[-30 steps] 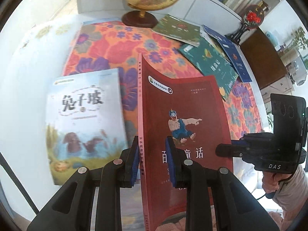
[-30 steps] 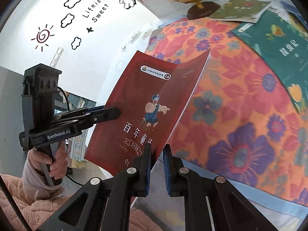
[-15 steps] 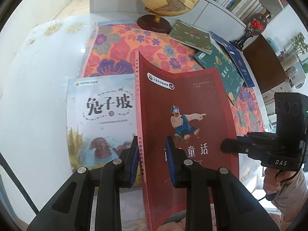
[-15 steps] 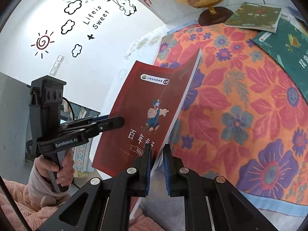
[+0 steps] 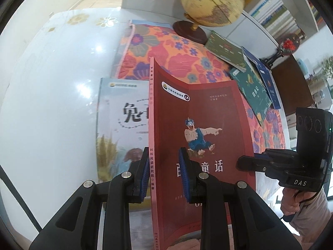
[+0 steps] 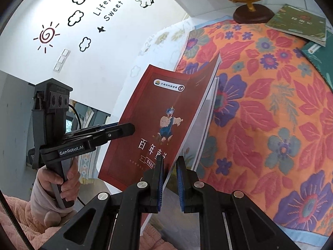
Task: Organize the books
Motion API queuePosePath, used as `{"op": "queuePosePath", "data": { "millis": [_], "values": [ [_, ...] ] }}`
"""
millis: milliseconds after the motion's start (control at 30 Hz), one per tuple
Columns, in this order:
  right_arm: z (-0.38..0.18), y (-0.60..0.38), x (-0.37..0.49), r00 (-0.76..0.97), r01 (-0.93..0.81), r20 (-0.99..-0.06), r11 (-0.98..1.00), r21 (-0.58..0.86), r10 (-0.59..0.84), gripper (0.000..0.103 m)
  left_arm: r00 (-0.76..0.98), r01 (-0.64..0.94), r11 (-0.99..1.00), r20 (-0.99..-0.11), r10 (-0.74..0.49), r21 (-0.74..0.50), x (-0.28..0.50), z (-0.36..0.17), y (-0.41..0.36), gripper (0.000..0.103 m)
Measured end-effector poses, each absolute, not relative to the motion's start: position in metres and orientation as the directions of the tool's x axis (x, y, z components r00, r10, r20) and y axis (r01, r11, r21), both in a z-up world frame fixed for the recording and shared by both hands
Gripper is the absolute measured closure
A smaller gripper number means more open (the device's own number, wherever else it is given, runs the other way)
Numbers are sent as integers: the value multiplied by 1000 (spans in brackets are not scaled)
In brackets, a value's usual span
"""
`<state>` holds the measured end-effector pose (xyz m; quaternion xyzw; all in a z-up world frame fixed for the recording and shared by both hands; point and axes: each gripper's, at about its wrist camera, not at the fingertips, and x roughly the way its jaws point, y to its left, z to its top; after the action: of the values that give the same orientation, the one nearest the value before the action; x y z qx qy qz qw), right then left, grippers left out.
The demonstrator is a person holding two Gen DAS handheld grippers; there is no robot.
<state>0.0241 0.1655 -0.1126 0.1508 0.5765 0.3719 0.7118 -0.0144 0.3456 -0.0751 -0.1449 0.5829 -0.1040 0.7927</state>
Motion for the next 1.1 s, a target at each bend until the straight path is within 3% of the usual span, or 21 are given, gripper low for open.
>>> {"op": "queuePosePath", "data": {
  "millis": [1100],
  "values": [
    [-179,207,61,31,-212,-761,748,629,648,90,221,-140,931,-927,-304,-338,9,-141,395,78]
  ]
}}
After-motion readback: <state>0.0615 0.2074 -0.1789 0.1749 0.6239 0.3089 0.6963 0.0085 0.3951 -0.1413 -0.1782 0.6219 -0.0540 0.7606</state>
